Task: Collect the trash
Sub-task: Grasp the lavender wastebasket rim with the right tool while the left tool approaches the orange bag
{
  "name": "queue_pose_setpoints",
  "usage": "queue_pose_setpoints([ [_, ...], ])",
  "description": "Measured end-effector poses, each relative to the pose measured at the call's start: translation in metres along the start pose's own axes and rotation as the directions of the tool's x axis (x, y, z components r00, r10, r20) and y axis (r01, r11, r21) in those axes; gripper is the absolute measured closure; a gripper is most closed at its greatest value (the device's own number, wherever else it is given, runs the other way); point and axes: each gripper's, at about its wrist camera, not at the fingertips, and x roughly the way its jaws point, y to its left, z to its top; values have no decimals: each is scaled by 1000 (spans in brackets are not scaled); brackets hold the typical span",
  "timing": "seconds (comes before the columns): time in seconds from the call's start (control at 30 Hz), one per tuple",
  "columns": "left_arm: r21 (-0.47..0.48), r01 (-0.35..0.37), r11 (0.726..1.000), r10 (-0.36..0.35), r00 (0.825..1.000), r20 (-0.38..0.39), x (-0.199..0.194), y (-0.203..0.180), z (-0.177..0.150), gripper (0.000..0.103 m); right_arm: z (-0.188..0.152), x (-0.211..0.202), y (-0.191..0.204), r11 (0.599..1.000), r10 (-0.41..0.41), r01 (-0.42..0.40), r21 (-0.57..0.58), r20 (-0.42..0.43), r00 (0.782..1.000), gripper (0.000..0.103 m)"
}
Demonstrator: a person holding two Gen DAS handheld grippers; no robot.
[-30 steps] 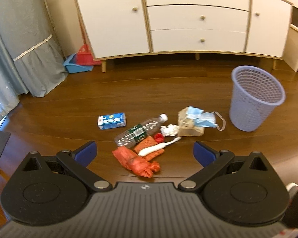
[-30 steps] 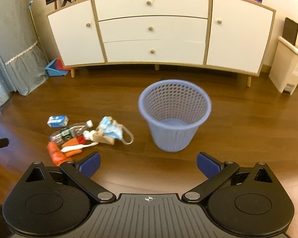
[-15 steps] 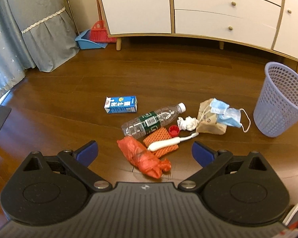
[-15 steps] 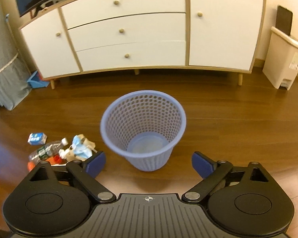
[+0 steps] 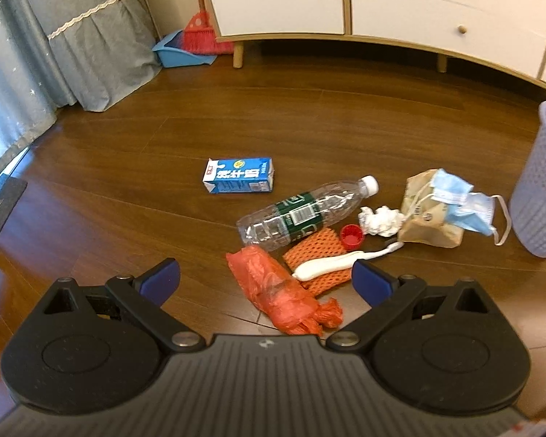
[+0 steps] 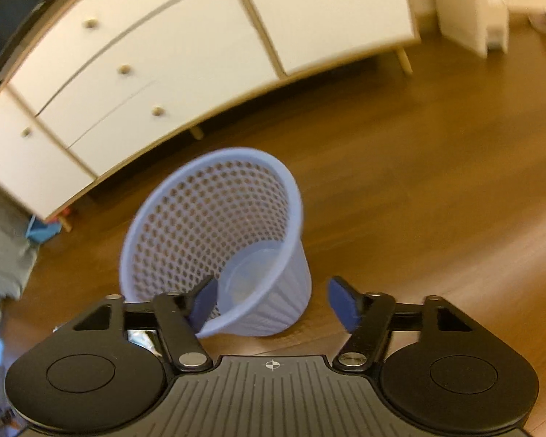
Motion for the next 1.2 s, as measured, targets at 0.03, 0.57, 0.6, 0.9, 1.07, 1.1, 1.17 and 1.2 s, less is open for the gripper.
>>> queue_pose_setpoints([
  [0.03,-1,-5,1000,5,1000,-1,6,1,-1,4,1,5,-4,1000,2,-2,19,3,1000,50],
  [0.57,8,-37,999,37,997,-61,57,-1,-17,4,13,56,-10,995,-11,9,101,24,1000,68],
  [0.6,10,-35,999,35,998,-60,57,-1,-18,4,12,58,-10,994,-19,17,106,19,1000,70],
  [0.9,13,-19,1000,20,997,-72,67,2,-27,4,5,61,-7,987,-10,6,161,25,1000,89],
  [1.07,21,-2,1000,4,995,-99,80,-1,-38,4,4,54,13,996,-42,39,79,49,998,90],
  [1.1,20,1,1000,1,995,-103,83,-1,-40,4,3,52,17,997,-49,46,63,50,998,90],
  [1.17,15,15,1000,-13,993,-114,90,-2,-45,4,0,51,27,998,-63,61,32,49,997,90],
  [1.2,20,22,1000,-20,993,-120,94,-4,-48,4,-1,50,31,998,-64,63,21,49,997,91],
])
